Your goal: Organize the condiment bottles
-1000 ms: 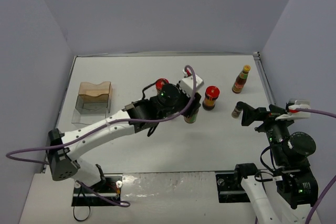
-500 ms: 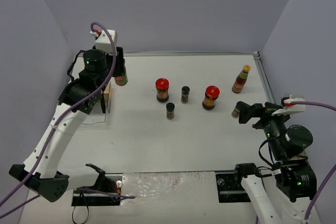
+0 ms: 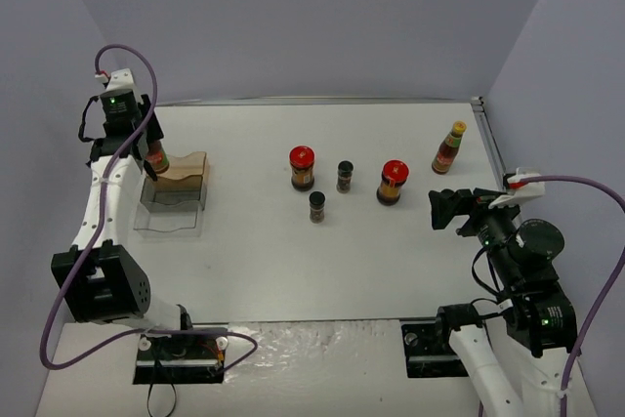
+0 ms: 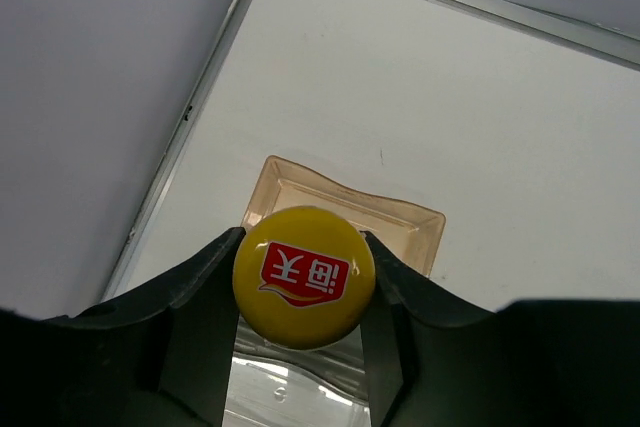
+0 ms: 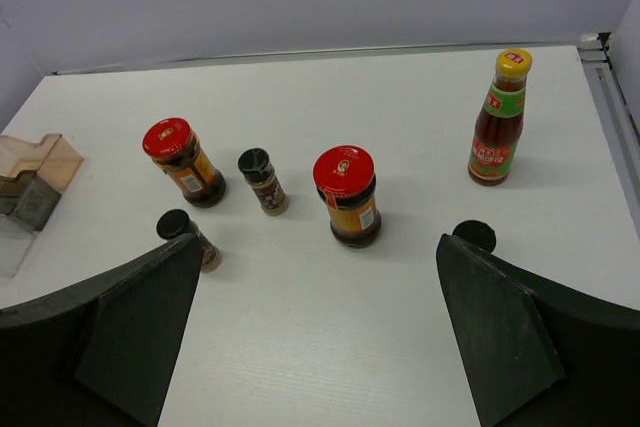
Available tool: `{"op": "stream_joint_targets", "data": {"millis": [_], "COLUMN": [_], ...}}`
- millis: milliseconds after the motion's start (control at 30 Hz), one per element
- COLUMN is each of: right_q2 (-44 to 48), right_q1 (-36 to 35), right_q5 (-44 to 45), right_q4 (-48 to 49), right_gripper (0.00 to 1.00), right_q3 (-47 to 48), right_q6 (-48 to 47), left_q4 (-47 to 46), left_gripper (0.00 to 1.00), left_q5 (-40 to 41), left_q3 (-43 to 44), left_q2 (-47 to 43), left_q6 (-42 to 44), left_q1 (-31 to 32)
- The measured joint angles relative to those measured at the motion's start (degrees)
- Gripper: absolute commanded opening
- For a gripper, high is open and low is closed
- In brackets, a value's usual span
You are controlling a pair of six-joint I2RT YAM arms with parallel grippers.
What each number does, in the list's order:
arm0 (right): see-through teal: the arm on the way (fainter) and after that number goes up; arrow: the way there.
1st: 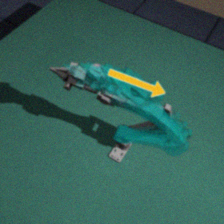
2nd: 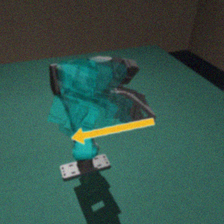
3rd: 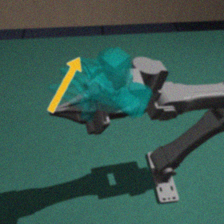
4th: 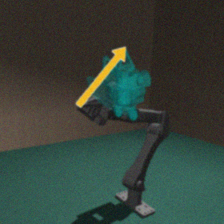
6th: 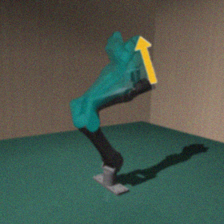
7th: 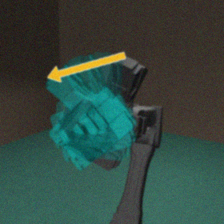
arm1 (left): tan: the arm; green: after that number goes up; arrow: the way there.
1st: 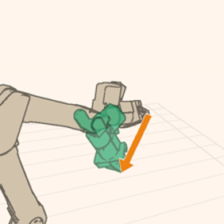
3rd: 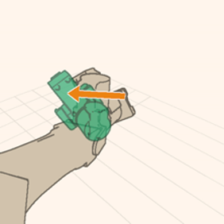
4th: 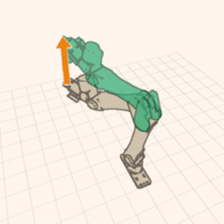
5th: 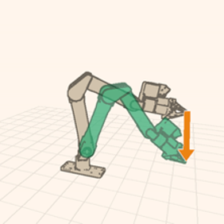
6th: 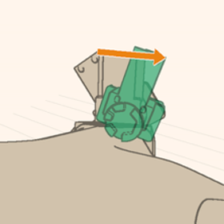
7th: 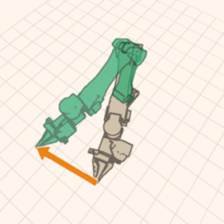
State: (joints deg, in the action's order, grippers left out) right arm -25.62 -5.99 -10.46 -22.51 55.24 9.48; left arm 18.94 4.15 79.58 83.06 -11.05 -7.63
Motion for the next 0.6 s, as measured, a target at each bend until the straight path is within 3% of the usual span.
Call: {"op": "stream_joint_targets", "data": {"millis": [600], "right_q2": [-1.32], "right_q1": [-1.19], "right_q5": [-0.50], "right_q4": [1.80], "right_gripper": [1.00], "right_q3": [-3.07], "right_q6": [-0.07], "left_q4": [-16.09], "left_gripper": [0.00], "left_q5": [-5.67], "left_q3": [-3.52], "left_q2": [8.84], "left_q6": [-0.08], "left_q1": [-3.77]}}
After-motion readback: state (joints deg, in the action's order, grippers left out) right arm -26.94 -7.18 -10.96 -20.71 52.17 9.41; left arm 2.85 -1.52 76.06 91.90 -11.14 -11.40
